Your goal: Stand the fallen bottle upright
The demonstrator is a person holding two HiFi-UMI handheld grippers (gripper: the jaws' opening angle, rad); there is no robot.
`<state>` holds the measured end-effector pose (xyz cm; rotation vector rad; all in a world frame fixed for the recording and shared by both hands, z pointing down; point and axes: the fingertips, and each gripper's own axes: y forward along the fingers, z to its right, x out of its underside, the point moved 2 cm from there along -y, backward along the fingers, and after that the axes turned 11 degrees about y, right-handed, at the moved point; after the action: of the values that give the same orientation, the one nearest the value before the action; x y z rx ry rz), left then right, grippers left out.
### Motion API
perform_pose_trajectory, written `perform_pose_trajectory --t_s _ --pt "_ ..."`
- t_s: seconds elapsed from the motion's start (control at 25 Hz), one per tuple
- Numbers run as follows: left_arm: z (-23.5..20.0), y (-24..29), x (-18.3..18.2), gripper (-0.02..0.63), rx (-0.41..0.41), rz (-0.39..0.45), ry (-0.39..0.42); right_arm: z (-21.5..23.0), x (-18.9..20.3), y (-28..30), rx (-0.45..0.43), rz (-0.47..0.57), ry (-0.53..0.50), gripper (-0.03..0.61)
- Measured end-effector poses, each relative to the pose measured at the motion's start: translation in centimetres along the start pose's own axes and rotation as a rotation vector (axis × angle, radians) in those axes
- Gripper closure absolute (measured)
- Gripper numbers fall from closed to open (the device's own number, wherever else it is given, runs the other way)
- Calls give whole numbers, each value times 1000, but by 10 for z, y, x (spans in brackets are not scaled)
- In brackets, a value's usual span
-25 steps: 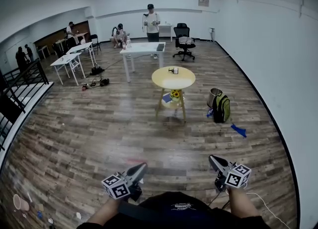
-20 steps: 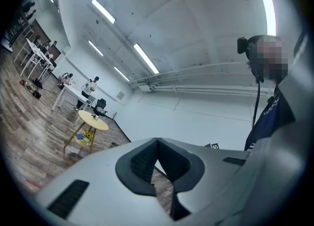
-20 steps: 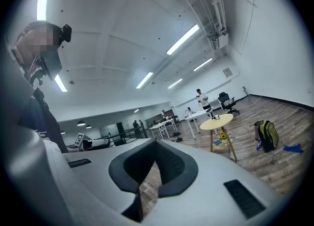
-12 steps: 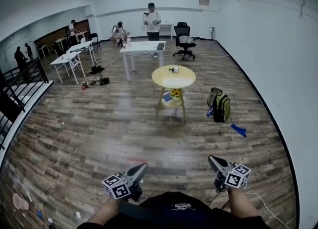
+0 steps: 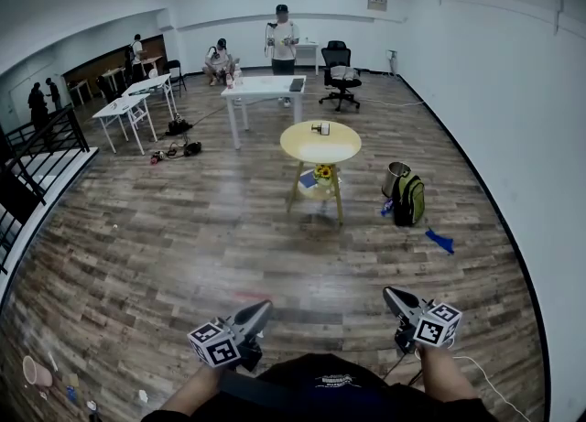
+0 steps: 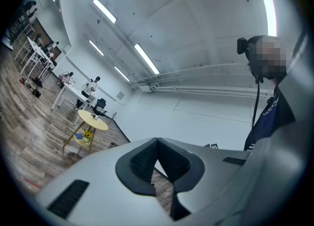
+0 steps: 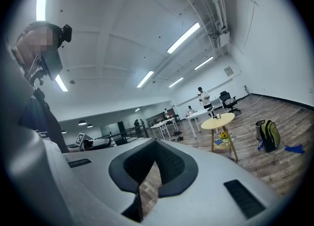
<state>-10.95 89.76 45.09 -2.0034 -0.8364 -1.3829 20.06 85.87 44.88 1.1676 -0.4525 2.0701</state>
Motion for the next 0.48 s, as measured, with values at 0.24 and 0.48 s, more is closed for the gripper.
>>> perform_pose_trajectory --t_s 0.24,0.48 --pt "-6 -3 -2 584 4 1 -3 -1 1 8 5 2 3 571" --pt "-34 -20 -12 583 -5 19 -17 -8 2 38 8 0 1 571"
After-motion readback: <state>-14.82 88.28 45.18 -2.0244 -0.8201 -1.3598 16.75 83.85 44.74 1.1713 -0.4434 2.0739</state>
